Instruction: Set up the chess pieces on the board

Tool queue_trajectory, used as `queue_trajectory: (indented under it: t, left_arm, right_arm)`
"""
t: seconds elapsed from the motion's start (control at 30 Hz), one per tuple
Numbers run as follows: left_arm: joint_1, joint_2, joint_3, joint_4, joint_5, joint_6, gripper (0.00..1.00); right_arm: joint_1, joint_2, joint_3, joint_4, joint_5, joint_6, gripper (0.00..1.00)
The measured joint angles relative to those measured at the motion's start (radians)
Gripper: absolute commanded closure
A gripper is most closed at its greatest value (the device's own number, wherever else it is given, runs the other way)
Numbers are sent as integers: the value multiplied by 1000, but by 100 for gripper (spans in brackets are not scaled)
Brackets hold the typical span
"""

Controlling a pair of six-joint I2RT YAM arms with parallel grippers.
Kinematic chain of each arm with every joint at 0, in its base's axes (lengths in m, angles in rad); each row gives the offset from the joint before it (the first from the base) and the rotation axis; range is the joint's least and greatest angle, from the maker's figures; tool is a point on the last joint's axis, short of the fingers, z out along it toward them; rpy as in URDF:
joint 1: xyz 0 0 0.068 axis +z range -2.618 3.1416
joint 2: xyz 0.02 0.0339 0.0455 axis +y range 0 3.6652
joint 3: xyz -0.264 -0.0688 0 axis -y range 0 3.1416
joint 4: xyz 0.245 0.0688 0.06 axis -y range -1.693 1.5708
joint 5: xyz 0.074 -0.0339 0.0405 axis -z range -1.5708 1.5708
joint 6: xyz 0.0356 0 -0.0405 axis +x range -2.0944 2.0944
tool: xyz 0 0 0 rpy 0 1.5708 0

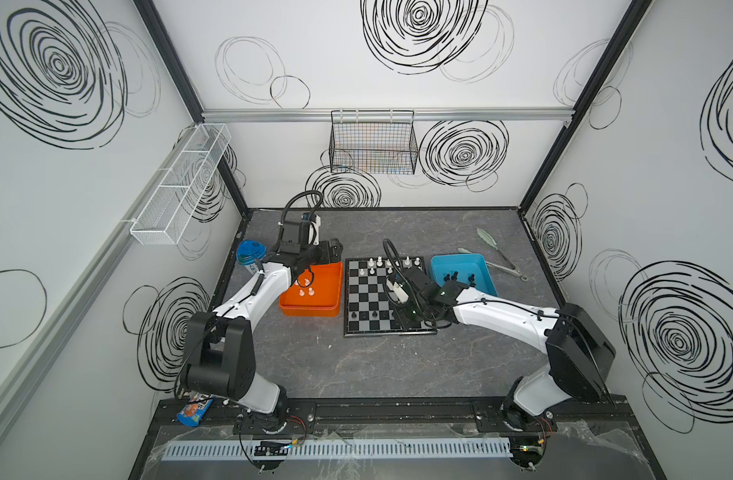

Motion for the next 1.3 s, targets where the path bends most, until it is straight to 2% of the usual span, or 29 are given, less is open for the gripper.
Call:
queue_trajectory:
  t: [1.3]
  left_arm:
    - [0, 1, 0, 0, 11, -3, 3]
  right_arm:
    - [-8, 86, 1, 55, -12, 8, 81]
